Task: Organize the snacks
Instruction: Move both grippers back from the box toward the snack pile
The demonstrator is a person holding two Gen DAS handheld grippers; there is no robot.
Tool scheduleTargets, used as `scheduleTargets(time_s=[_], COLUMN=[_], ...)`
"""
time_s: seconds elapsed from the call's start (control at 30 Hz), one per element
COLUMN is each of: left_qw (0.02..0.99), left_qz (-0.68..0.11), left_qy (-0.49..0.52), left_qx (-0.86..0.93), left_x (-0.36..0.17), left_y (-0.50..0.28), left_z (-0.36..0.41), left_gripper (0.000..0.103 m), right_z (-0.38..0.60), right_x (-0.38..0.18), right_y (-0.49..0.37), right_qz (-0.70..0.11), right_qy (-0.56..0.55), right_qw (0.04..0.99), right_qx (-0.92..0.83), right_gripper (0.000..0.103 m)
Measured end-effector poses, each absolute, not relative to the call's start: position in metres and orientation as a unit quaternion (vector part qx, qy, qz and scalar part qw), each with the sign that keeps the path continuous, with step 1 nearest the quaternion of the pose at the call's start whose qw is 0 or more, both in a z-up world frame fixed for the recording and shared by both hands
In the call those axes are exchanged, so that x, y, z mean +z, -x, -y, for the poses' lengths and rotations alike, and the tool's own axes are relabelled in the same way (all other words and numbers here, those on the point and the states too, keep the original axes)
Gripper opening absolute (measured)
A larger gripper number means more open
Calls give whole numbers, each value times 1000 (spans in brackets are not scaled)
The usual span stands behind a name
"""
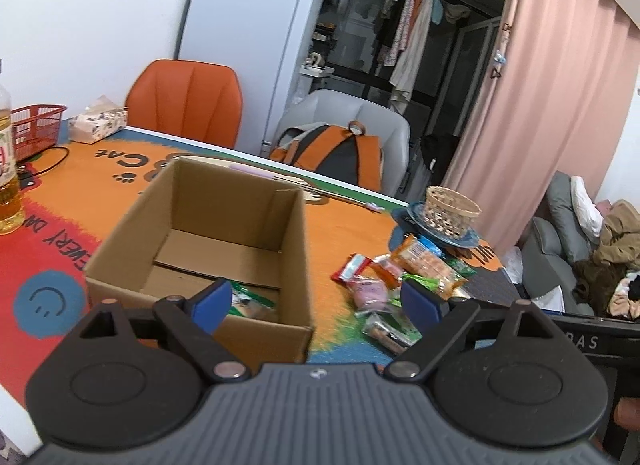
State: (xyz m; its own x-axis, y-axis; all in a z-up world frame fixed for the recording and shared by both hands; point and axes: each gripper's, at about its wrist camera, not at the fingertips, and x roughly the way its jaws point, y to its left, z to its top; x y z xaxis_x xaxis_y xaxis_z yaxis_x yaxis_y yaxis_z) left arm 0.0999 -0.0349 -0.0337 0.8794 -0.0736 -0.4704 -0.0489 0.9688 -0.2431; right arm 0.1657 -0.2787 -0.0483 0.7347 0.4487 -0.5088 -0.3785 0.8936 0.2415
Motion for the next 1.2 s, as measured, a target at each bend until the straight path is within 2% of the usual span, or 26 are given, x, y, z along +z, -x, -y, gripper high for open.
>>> scheduleTargets(time_s=[0.27, 0.4, 1.2], left_qw=[961, 961, 955], left_qz=[-251, -252, -272], left_qy=[115, 112, 115], left_qx=[-28, -33, -37], left_x=[-40, -42, -75], left_y=[-104, -106, -138], left_z=[56, 65, 104], left_gripper=[90, 90, 89], right_z=[298, 309, 342], right_x=[-57, -61, -82], right_y=[-167, -169, -185], right_qz=[-291, -292, -308], right_qy=[-70, -81, -111], right_qw=[930, 931, 927], right_qx=[212, 203, 181], right_gripper=[99, 103, 103])
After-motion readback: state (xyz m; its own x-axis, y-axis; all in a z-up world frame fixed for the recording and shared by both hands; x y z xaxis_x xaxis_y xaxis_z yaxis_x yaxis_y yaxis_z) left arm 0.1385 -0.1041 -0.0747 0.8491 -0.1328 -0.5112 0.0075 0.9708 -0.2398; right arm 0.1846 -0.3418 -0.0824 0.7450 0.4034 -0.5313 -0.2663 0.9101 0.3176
